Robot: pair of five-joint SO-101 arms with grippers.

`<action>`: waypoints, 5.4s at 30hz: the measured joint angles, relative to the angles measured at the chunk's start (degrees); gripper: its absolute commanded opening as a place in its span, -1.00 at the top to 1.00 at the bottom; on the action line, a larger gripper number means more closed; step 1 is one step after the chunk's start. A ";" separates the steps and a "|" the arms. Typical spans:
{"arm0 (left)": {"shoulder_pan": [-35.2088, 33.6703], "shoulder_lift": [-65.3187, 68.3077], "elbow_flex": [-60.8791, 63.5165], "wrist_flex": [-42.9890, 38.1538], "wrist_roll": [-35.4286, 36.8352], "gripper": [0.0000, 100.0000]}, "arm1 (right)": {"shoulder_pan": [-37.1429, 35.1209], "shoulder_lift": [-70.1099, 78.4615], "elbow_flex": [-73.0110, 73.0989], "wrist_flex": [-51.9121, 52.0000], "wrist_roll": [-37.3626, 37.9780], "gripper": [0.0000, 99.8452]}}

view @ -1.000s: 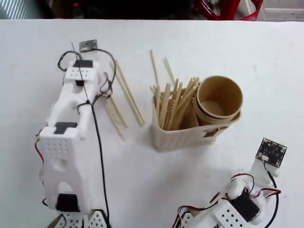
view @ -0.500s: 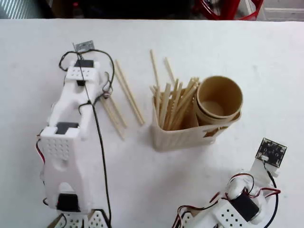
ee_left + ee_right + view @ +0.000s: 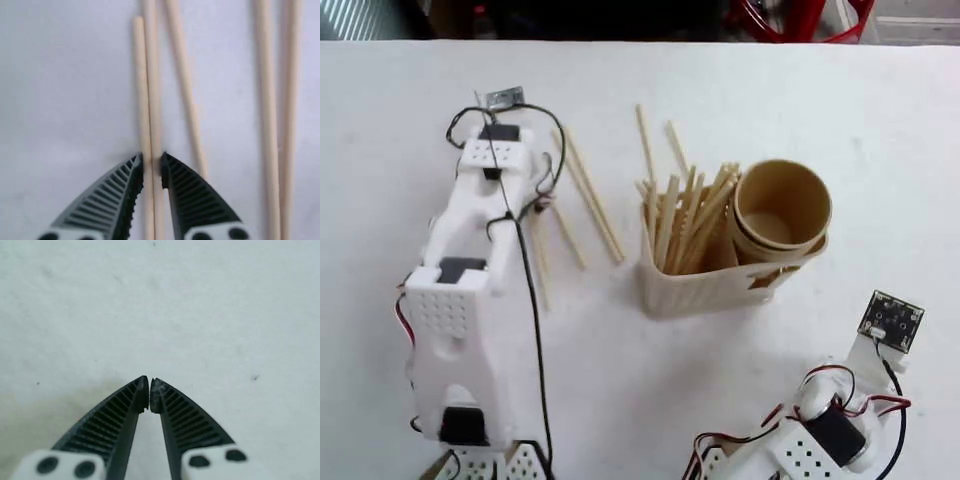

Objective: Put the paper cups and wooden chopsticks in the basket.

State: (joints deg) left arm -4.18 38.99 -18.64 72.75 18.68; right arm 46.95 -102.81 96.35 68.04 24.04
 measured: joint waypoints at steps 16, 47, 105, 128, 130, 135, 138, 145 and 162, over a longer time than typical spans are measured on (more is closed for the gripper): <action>3.08 -48.44 30.59 -9.58 -5.10 0.96 | 0.00 0.00 0.00 0.00 0.00 0.96; 0.62 -63.30 44.04 -30.15 -15.38 0.86 | 0.00 0.00 0.00 0.00 0.00 0.96; 2.55 33.32 -74.55 27.16 -58.46 0.96 | 0.00 0.00 0.00 0.00 0.00 0.96; -8.00 -5.54 -13.98 21.01 -97.41 0.96 | 0.00 0.00 0.00 0.00 0.00 0.96; -9.32 -6.33 -7.82 16.62 -98.37 0.96 | 0.00 0.00 0.00 0.00 0.00 0.96; -10.37 -6.33 2.37 6.33 -99.52 0.94 | 0.00 0.00 0.00 0.00 0.00 0.96; -10.37 -6.33 5.63 1.32 -99.52 0.80 | 0.00 0.00 0.00 0.00 0.00 0.96; -10.20 -6.95 13.54 -10.11 -99.52 0.76 | 0.00 0.00 0.00 0.00 0.00 0.96; -8.26 -10.99 16.88 -9.76 -101.01 0.70 | 0.00 0.00 0.00 0.00 0.00 0.96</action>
State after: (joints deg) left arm -12.44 28.00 -1.76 62.99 -82.33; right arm 46.95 -102.81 96.35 68.04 24.04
